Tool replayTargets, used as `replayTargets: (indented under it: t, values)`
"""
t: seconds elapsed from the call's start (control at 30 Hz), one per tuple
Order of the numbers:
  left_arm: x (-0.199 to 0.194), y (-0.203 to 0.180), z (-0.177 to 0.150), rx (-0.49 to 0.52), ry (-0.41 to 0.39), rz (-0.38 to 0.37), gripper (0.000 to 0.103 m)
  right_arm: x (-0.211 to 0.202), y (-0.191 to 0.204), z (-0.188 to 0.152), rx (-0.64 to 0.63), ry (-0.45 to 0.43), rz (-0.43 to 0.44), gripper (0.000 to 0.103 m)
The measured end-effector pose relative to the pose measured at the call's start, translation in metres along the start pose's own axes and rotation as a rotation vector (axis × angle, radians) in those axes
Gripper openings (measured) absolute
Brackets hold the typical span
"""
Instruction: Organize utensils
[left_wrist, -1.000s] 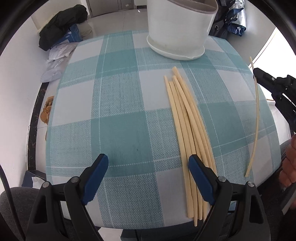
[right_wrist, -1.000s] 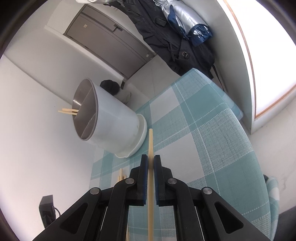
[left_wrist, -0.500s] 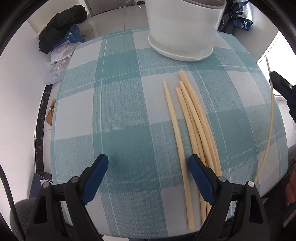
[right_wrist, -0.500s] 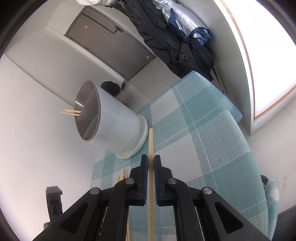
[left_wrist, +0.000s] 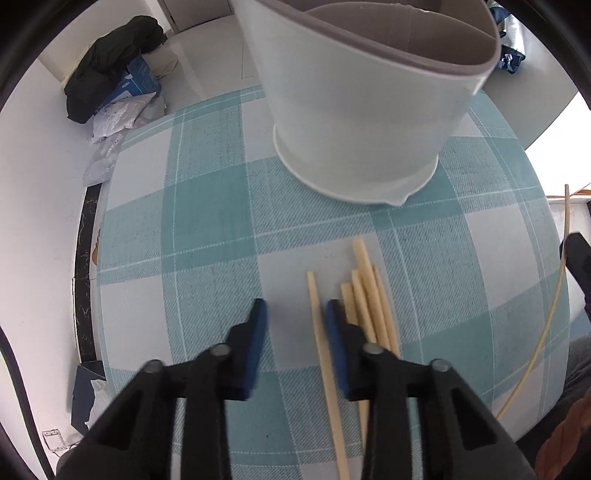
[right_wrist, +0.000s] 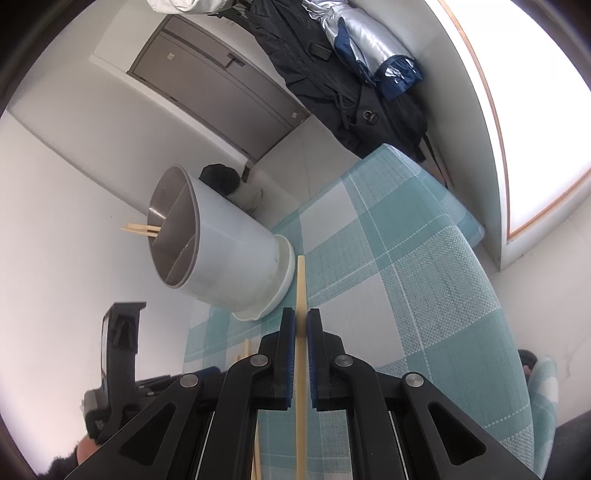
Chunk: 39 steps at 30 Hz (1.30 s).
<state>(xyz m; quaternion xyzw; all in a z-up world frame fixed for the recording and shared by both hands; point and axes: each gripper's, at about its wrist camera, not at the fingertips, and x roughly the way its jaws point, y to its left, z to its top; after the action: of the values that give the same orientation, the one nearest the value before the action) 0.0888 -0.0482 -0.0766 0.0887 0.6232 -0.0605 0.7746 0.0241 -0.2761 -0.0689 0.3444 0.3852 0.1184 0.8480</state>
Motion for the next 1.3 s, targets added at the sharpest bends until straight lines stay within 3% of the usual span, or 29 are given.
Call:
replayTargets:
  t: [0.07,0.3,0.37,0.53,0.63,0.83,1.3]
  values:
    - [0.002,-0.001,0.003,-0.009,0.02,-0.018,0.003,0.002,0.001,0.002,0.0,0.007,0.005,0.005]
    - [-0.003,-0.005,0.004,-0.036,0.017,-0.012,0.001,0.004,0.005,0.005,-0.014,0.009,0.02,0.005]
    - [-0.012,-0.007,0.003,-0.01,-0.038,0.003,0.001,0.003,0.009,0.005,-0.033,0.002,0.02,0.005]
    - [-0.043,-0.003,-0.015,-0.008,-0.172,-0.075,0.001,-0.009,0.023,-0.003,-0.108,-0.032,0.019,0.005]
    - [-0.069,0.002,-0.031,-0.011,-0.297,-0.115,0.001,-0.02,0.036,-0.01,-0.157,-0.078,0.014,0.005]
    - [-0.109,0.01,-0.067,-0.013,-0.508,-0.175,0.001,-0.042,0.075,-0.031,-0.352,-0.169,0.028,0.005]
    - [-0.125,0.032,-0.072,-0.096,-0.588,-0.265,0.001,-0.053,0.121,-0.061,-0.556,-0.217,0.008,0.005]
